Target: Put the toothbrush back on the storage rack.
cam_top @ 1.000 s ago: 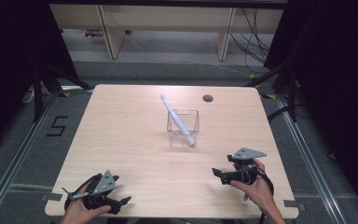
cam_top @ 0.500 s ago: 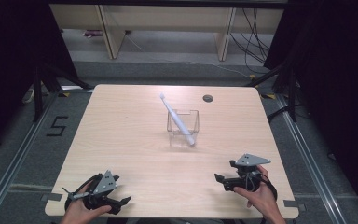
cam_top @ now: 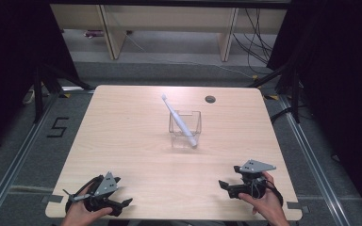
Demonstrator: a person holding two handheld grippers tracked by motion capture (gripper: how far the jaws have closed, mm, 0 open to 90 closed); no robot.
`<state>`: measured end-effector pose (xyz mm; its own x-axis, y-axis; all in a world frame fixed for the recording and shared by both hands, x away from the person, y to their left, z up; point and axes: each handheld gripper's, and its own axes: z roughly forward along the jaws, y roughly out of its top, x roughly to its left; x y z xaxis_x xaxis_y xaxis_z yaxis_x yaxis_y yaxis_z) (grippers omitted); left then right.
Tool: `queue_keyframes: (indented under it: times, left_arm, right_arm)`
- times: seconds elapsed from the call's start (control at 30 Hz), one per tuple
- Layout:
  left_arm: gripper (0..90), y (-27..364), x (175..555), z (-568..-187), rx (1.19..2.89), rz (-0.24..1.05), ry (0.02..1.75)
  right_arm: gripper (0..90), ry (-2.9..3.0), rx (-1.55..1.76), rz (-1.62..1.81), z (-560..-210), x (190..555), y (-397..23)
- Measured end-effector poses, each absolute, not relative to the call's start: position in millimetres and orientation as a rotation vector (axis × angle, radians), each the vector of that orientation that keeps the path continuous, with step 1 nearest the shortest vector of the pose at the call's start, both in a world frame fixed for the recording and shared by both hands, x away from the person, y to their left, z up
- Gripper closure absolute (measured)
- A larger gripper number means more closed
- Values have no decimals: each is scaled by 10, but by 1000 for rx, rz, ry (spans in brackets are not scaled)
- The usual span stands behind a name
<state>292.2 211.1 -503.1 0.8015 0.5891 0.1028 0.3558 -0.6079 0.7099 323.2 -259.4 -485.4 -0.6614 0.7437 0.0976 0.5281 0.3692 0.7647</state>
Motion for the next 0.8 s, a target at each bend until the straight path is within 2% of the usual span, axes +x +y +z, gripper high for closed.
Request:
queue_keyframes:
  times: [0.8]
  left_arm:
    - [159, 2119, 2925, -5026, 2295, 436, 691]
  right_arm:
    - [163, 2436, 1160, 1076, -4909, 3058, -2657]
